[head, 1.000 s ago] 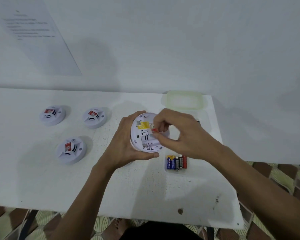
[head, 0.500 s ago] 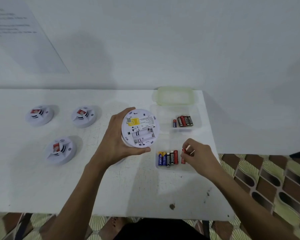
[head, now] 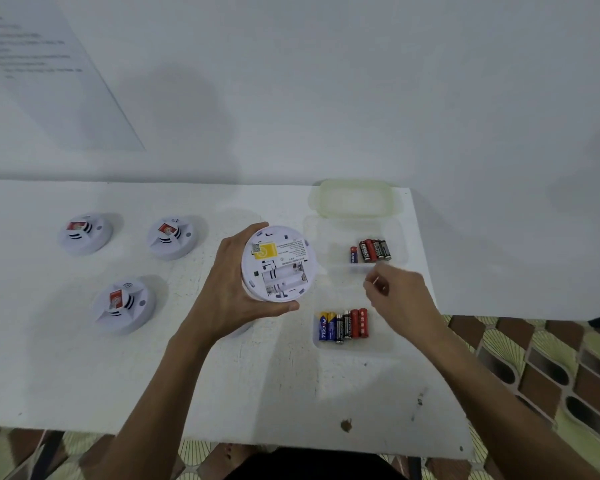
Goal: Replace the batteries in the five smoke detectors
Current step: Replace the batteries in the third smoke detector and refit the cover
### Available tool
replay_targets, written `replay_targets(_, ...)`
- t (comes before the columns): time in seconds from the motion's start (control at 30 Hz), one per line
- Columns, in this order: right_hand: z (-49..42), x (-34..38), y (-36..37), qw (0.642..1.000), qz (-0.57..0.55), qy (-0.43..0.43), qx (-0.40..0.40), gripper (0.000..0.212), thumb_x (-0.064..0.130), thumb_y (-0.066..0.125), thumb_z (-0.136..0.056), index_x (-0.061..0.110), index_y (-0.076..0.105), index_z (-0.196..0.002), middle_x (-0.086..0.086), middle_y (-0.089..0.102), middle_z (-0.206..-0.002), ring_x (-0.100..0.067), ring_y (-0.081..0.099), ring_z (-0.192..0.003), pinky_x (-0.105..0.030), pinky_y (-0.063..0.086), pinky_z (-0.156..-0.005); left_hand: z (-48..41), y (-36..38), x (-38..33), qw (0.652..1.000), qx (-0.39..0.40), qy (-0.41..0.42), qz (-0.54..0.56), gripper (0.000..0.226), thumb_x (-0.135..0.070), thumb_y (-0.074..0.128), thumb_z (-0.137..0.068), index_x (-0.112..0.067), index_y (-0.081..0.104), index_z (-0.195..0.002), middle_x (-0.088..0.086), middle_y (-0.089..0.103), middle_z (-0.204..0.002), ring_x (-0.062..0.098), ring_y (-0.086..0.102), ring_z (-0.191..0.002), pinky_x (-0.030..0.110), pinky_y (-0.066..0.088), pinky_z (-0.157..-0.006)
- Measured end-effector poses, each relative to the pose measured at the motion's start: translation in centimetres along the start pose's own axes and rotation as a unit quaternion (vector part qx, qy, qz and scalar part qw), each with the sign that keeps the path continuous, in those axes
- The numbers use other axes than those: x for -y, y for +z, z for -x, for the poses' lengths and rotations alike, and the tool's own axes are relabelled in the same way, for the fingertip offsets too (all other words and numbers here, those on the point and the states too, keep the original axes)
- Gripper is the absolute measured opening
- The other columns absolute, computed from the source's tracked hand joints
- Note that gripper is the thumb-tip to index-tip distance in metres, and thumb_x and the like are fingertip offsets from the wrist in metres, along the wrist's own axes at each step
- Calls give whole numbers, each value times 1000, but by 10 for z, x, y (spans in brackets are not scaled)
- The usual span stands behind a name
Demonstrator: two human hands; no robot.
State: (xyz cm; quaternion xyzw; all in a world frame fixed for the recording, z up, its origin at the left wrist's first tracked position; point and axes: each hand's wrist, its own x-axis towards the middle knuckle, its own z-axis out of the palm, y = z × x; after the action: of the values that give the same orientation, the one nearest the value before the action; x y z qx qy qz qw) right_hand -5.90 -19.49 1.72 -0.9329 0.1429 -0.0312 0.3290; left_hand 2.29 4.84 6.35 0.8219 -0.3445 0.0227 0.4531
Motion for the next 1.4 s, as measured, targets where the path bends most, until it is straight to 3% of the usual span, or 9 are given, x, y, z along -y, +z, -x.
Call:
replay_targets(0.23, -76, 0, -8, 998, 66, 13, -7, 23, 11, 55, -93, 9, 67, -112, -13, 70, -97, -27, 66, -80, -30, 53, -72, -2, -4, 4, 1000, 0, 9, 9, 71, -64, 71, -58, -43, 35, -115, -51, 39, -113, -25, 41, -105, -4, 28, -89)
replay_targets(0.37, -112, -9, 3, 987, 132, 57, 77, 38, 5, 53, -92, 11, 58, -129, -14, 61, -122, -30, 63, -98, -28, 48, -76, 0, -4, 14, 1000, -7, 2, -11, 76, -80, 58, -63, -61, 27, -129, -50, 32, -126, -24, 34, -116, 5, 27, -98)
replay_targets(0.47, -126, -16, 13, 971, 200, 61, 118, 38, -1, 55, -85, 2, 62, -122, -15, 63, -125, -33, 63, -107, -38, 55, -85, 3, -2, 27, 999, -15, -12, -25, 84, -81, 58, -62, -61, 19, -134, -48, 27, -133, -22, 28, -123, 20, 25, -103)
replay_targets(0.57, -130, -20, 18, 967, 204, 62, 138, 29, 0, 56, -83, 3, 64, -110, -15, 66, -110, -31, 66, -93, -37, 55, -72, 3, -1, 36, 999, -13, -13, -29, 85, -78, 58, -64, -58, 18, -136, -46, 25, -136, -20, 26, -126, 23, 24, -105)
replay_targets(0.67, -128, -19, 17, 971, 182, 46, 148, 21, 2, 55, -85, 8, 55, -105, -12, 61, -94, -25, 54, -73, -28, 39, -53, 5, 2, 43, 1000, -4, -9, -22, 84, -75, 58, -68, -57, 15, -138, -46, 21, -139, -20, 22, -128, 18, 23, -109)
replay_targets(0.87, -125, -19, 17, 978, 172, 20, 120, 20, -3, 55, -81, 9, 49, -95, -14, 60, -89, -23, 48, -66, -30, 36, -53, 4, 1, 49, 1000, -9, -1, -28, 85, -74, 58, -68, -56, 16, -139, -45, 21, -140, -20, 22, -129, 18, 23, -112)
replay_targets(1.0, -117, -16, 12, 995, 81, 17, 51, 13, 2, 59, -86, 12, 52, -92, -11, 65, -85, -22, 59, -62, -29, 48, -56, 0, -2, 43, 999, -15, -3, -28, 81, -79, 56, -67, -60, 18, -136, -47, 26, -135, -21, 27, -125, 21, 25, -109)
replay_targets(1.13, -98, 5, 1, 998, -56, 5, -38, 12, 12, 66, -87, 16, 56, -91, 0, 67, -82, -12, 62, -63, -20, 41, -49, -1, -2, 43, 1000, -13, -17, -22, 84, -83, 56, -63, -61, 19, -134, -46, 28, -134, -18, 30, -124, 20, 25, -111)
replay_targets(1.4, -36, 72, -24, 935, -339, -91, -43, 17, 4, 73, -83, 14, 62, -92, 1, 72, -88, -14, 69, -83, -23, 54, -72, -4, -2, 30, 1000, -14, -14, -13, 80, -80, 59, -62, -56, 27, -131, -48, 32, -128, -21, 34, -119, 1, 22, -100)
